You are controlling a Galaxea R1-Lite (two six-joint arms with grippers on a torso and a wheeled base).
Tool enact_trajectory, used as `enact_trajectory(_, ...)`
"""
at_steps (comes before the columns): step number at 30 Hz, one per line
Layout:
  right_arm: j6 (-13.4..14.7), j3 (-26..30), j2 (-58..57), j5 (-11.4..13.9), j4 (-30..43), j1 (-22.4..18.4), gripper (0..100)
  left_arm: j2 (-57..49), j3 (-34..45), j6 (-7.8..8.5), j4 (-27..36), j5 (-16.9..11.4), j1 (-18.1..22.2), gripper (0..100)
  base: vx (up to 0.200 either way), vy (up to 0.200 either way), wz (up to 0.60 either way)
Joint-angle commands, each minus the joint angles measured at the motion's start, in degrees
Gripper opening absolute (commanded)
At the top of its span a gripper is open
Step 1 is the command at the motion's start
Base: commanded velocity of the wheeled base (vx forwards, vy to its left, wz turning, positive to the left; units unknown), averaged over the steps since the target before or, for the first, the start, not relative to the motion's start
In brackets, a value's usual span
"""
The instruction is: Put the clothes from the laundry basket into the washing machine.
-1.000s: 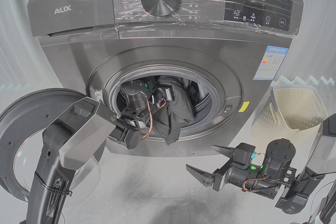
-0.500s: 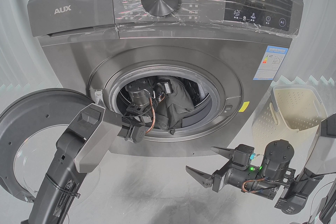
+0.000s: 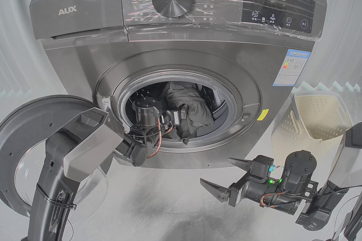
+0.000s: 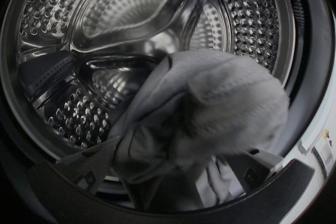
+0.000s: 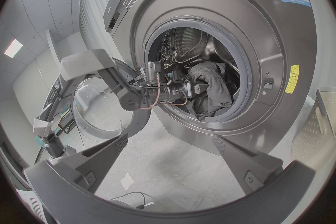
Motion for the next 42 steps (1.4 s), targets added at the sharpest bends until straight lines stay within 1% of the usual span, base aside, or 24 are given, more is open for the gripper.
enact_trajectory(1,0.01,-0.07,0.12,0.04,-0.02,0.03,100,-11.42,11.76,-0.16,4.5,-3.75,-0.4,100,0.0,0.0,0.0)
enact_trajectory(6,0.01,-0.07,0.12,0.04,-0.02,0.03,100,-14.23,16.15,-0.16,7.49,-6.82,-1.37,100,0.0,0.0,0.0)
enact_trajectory(8,0.01,-0.16,0.12,0.04,-0.02,0.03,100,-14.05,16.77,-0.08,8.1,-7.53,-1.37,100,0.0,0.0,0.0)
enact_trajectory(12,0.01,-0.16,0.12,0.04,-0.02,0.03,100,-13.09,17.03,0.01,8.02,-7.62,-1.81,100,0.0,0.0,0.0)
enact_trajectory(16,0.01,-0.16,0.12,0.04,-0.02,0.12,100,-10.63,15.89,0.1,7.66,-7.09,-2.07,100,0.0,0.0,0.0)
enact_trajectory(17,0.01,-0.25,0.47,0.04,-0.1,0.12,100,-7.99,13.16,0.01,7.66,-6.82,-1.99,100,0.0,0.0,0.0)
enact_trajectory(19,0.1,-0.34,0.64,0.04,-0.1,0.12,100,-6.23,11.76,0.1,7.66,-6.74,-1.64,100,0.0,0.0,0.0)
enact_trajectory(26,0.1,-0.6,0.64,0.04,-0.1,0.12,100,-3.95,9.12,0.45,8.54,-6.3,-1.37,100,0.0,0.0,0.0)
enact_trajectory(27,0.1,-0.77,0.64,0.04,-0.1,0.12,100,-3.42,8.33,0.45,8.63,-6.3,-1.37,0,0.0,0.0,0.0)
enact_trajectory(31,0.1,-1.04,0.56,0.04,-0.1,0.12,100,-2.8,7.19,0.28,8.46,-6.21,-1.46,0,0.0,0.0,0.0)
enact_trajectory(34,0.1,-1.39,0.56,0.04,-0.1,0.12,100,-1.93,3.85,-0.16,8.19,-5.68,-1.37,0,0.0,0.0,0.0)
enact_trajectory(38,0.1,-1.57,0.56,0.04,-0.1,0.12,100,0.89,-3.89,-1.83,7.66,-1.46,-0.84,0,0.0,0.0,0.0)
enact_trajectory(41,0.1,-1.83,0.47,0.04,-0.1,0.12,100,3.35,-9.95,-2.89,7.05,0.56,-0.23,0,0.0,0.0,0.0)
enact_trajectory(42,0.1,-1.83,0.47,0.04,-0.1,0.12,100,3.96,-11.71,-2.89,6.87,1.09,0.03,0,0.0,0.0,0.0)
